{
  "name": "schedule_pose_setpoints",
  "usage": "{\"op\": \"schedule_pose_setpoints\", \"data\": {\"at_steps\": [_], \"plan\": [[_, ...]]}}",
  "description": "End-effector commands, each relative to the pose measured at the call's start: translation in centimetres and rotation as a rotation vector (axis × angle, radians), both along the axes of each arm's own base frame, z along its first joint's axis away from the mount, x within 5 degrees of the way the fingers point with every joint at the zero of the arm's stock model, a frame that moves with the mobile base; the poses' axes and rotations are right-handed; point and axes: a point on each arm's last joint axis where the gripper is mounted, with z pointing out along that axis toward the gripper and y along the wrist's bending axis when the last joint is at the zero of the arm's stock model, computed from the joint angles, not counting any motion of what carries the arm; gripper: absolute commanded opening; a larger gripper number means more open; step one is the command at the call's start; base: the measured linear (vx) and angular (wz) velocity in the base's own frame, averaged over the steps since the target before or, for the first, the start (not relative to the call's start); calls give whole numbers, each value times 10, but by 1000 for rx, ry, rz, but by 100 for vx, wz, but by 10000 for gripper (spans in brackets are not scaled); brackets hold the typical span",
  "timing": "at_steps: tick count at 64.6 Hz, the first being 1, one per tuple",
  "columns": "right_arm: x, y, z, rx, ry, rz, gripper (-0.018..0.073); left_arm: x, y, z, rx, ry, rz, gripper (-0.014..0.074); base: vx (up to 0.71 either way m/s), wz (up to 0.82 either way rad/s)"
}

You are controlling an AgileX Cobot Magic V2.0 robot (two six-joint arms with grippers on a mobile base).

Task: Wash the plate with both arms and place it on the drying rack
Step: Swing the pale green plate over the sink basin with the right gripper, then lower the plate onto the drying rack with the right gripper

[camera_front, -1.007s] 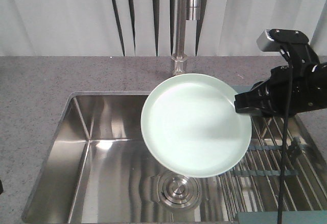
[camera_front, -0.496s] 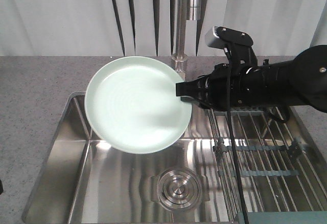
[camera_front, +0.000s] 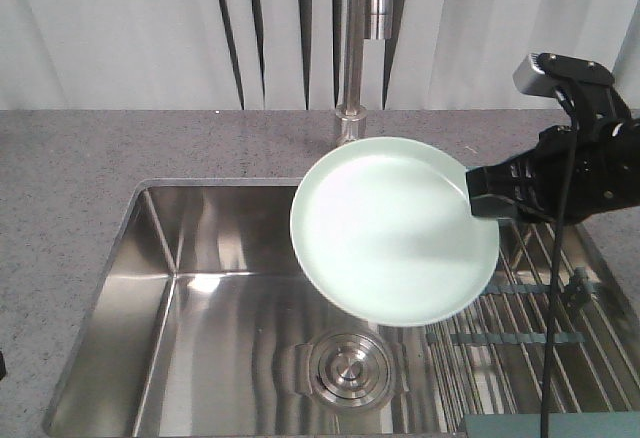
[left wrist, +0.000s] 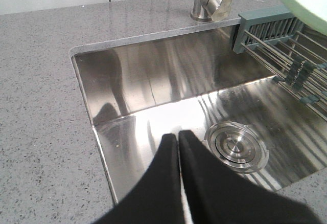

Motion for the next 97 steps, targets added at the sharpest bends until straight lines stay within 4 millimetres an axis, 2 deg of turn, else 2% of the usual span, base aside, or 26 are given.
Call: {"op": "schedule_pose_setpoints", "data": {"at_steps": [1,7,15,23,32,39,44,56,63,68,79,97], "plan": [[-18,12,28,51,-44,34,4,3,1,12,-43,-58,29,-7,0,0],[-21,36,31,85,-88,62,4,3,1,12,-43,-58,29,-7,0,0],[-9,64,24,103,-162,50,4,3,1,12,-43,-58,29,-7,0,0],[15,71,8,44,-235,-5,4,3,1,12,-43,-58,29,-7,0,0],[33,52,-3,-97,-278,-81,4,3,1,12,-43,-58,29,-7,0,0],[37,24,0,-262,-323,-131,4,3,1,12,-43,-58,29,-7,0,0],[35,6,8,-346,-348,-178,4,3,1,12,-43,-58,29,-7,0,0],[13,-36,43,-570,-465,-284,4,3,1,12,-43,-58,29,-7,0,0],[6,-55,54,-707,-472,-367,4,3,1,12,-43,-58,29,-7,0,0],[9,-64,54,-845,-436,-397,4,3,1,12,-43,-57,30,-7,0,0],[30,-62,42,-930,-393,-364,4,3,1,12,-44,-57,30,-7,0,0],[78,-52,-8,-970,-259,-284,4,3,1,12,-44,-57,30,-7,0,0]]}}
